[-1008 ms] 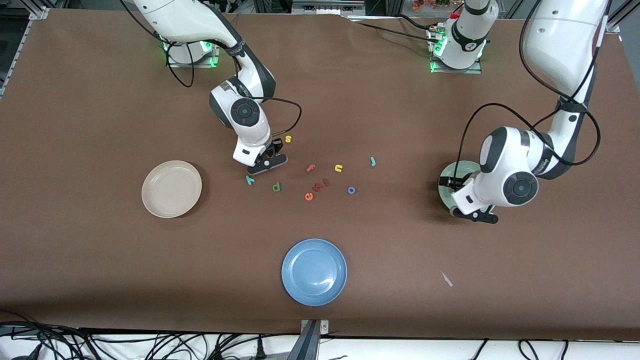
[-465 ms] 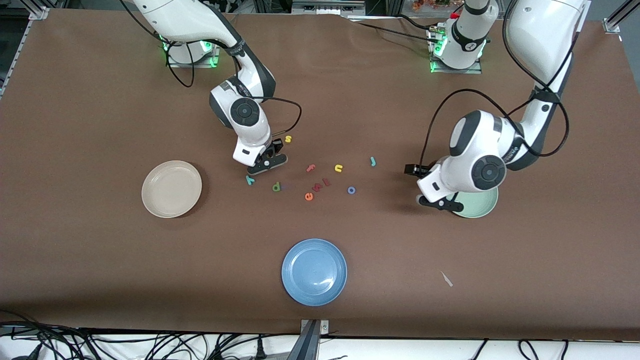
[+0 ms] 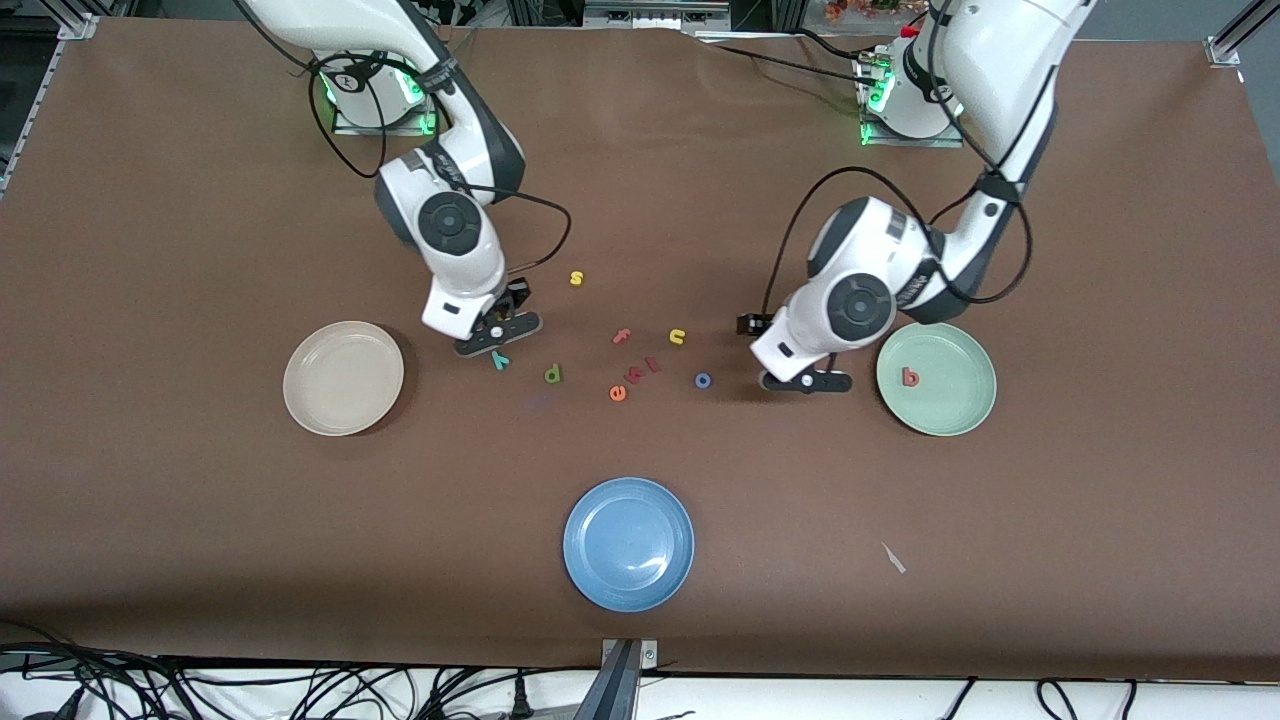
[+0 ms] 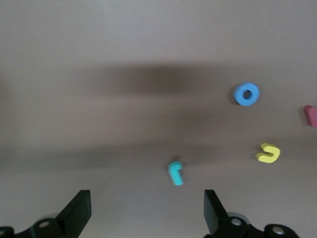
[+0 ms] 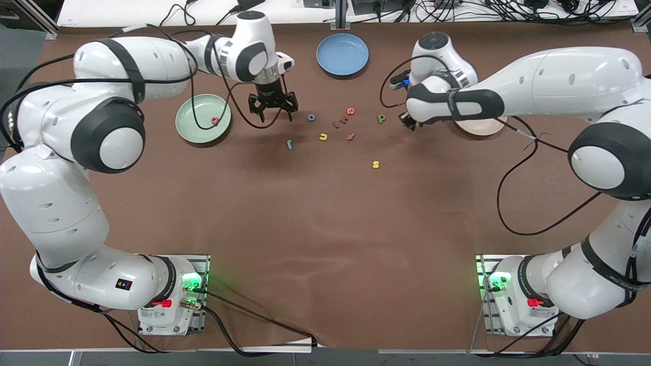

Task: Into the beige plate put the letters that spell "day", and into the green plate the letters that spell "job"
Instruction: 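Place yellow letter on the beige plate while the left gripper grasps cyan letter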

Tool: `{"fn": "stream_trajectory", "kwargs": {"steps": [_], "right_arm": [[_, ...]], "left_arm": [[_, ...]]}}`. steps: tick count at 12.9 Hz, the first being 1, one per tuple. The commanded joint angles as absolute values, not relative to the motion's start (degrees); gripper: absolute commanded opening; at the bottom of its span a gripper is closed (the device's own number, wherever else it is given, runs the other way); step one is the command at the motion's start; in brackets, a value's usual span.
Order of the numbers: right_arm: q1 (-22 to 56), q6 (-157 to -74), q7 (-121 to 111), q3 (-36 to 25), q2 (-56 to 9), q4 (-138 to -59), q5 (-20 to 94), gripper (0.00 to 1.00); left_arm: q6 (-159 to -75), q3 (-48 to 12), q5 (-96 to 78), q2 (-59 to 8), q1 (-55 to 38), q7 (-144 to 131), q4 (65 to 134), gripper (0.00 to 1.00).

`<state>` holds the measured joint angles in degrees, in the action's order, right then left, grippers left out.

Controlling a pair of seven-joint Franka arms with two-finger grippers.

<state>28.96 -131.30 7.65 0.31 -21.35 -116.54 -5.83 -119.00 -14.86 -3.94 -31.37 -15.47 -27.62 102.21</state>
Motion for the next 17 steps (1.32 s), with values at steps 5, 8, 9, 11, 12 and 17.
{"fn": "stream_trajectory", "kwargs": {"steps": [5,8,9,11,12,17], "right_arm": [[28.7,-129.8,-11.6,-10.0,-17.2,-118.8,-6.3,0.2],[28.7,-130.1,-17.7,-13.6,-17.7,-118.8,-6.2,0.2],[28.7,-130.4,-19.3,-15.0,-18.0,-118.8,-6.3,0.2],[28.0,-131.2,-21.5,-16.7,-18.7,-118.8,-5.9,0.2],[27.0,-132.2,-21.5,-17.0,-19.4,-118.8,-5.8,0.21],[23.1,-136.4,-21.5,-17.0,-22.5,-118.4,-5.5,0.22]], "left_arm": [[-122.6,-14.4,-5.4,-33.9,-18.2,-32.4,104.2,0.62],[-122.6,-14.4,-5.7,-35.4,-18.2,-32.3,104.5,0.59],[-122.6,-14.4,-6.0,-35.4,-18.3,-32.3,104.4,0.58],[-122.7,-14.7,-6.9,-35.8,-18.4,-32.3,104.5,0.54],[-122.6,-14.7,-7.1,-36.3,-18.3,-32.3,104.5,0.49],[-124.9,-14.7,-9.7,-37.9,-18.4,-32.4,104.3,0.48]]}}
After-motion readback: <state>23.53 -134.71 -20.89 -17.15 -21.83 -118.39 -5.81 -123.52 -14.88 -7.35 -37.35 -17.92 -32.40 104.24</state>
